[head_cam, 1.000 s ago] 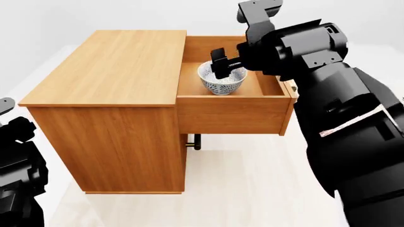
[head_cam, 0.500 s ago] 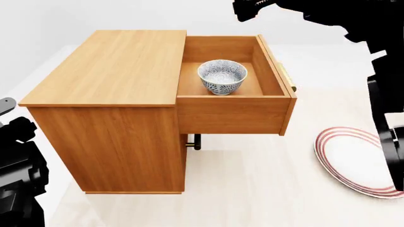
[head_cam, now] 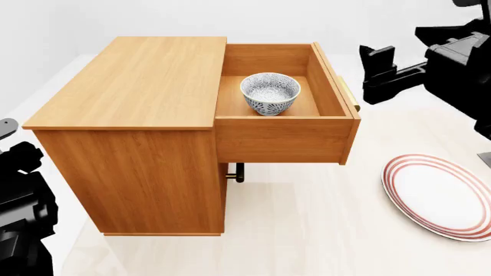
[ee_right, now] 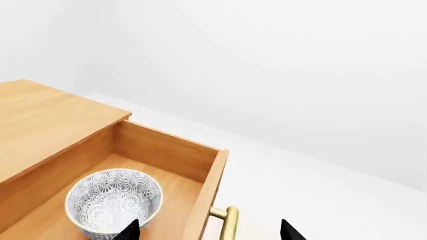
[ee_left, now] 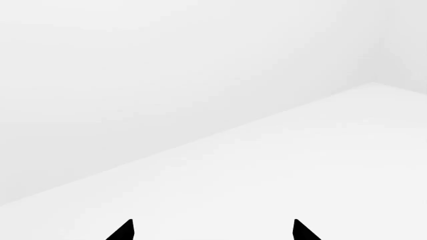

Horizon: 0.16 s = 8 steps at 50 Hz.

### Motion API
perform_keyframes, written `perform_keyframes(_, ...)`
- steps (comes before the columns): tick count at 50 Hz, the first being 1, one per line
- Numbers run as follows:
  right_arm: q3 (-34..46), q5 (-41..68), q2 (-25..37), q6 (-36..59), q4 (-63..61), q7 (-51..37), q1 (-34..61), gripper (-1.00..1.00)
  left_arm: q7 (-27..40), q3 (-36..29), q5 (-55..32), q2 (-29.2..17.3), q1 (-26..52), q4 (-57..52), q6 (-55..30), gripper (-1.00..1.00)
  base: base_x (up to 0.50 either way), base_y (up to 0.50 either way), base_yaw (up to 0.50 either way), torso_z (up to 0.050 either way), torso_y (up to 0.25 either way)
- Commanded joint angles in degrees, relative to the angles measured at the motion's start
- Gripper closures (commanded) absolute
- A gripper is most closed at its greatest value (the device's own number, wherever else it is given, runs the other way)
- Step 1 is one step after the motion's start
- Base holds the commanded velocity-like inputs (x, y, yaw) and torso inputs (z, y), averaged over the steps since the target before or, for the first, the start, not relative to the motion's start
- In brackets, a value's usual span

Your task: Open the top drawer of the cabinet and put the bowl in it.

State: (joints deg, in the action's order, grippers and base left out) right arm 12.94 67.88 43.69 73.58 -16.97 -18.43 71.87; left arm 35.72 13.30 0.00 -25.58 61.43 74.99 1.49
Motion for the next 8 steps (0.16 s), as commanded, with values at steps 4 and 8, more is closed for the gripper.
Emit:
perform_keyframes(4, -19.01, 14.77, 10.35, -3.03, -20.15, -7.28, -24.72, -1.00, 0.13, -0.19, 0.04, -0.13, 0.16, 0.00, 0.00, -1.00, 0.00, 0.00, 0.00, 0.000, 0.000)
perform_keyframes(8, -23.55, 15.91, 11.18, -4.78, -23.25, -7.40, -30.09, -1.00, 0.17, -0.17, 0.01, -0.11, 0.05, 0.00, 0.08, -1.00, 0.00, 0.00, 0.00, 0.000, 0.000)
